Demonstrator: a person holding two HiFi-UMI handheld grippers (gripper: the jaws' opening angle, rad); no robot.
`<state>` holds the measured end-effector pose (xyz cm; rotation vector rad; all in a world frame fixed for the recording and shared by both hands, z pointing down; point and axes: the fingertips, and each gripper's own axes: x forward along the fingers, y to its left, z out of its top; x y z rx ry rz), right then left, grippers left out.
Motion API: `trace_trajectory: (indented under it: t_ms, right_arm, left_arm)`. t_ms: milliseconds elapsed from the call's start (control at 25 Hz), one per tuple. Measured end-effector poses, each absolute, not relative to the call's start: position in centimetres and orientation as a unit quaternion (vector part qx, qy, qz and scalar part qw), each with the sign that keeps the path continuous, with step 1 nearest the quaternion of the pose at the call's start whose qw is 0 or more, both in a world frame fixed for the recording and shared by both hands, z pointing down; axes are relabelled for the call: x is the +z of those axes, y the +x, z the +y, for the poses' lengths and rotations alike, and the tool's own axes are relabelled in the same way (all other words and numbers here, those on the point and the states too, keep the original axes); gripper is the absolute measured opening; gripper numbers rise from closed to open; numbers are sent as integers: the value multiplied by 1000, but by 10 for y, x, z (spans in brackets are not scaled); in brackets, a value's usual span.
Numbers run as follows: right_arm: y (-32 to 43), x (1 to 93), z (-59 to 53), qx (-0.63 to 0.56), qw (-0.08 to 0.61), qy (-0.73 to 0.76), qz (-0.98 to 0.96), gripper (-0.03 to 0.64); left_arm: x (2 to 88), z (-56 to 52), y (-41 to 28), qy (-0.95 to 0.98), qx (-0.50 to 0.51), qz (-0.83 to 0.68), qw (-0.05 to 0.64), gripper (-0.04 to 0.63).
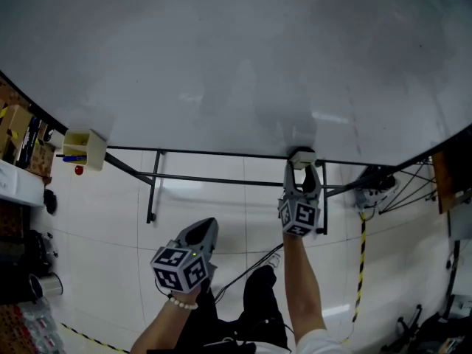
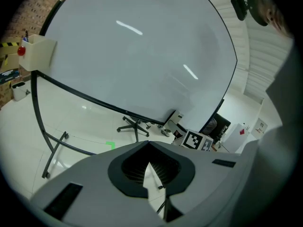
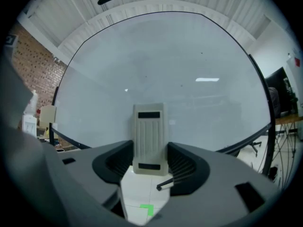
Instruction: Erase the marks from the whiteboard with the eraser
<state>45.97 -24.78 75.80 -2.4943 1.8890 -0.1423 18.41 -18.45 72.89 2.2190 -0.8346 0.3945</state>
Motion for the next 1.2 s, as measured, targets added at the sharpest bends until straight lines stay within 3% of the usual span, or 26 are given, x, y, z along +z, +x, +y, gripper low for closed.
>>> trace_trajectory:
  t_ms: [1200]
  right_arm:
    - [85,739,-406,-39,45,-770,635,256]
  left_arm:
    - [741,-277,-133,831,107,-398,373,-11]
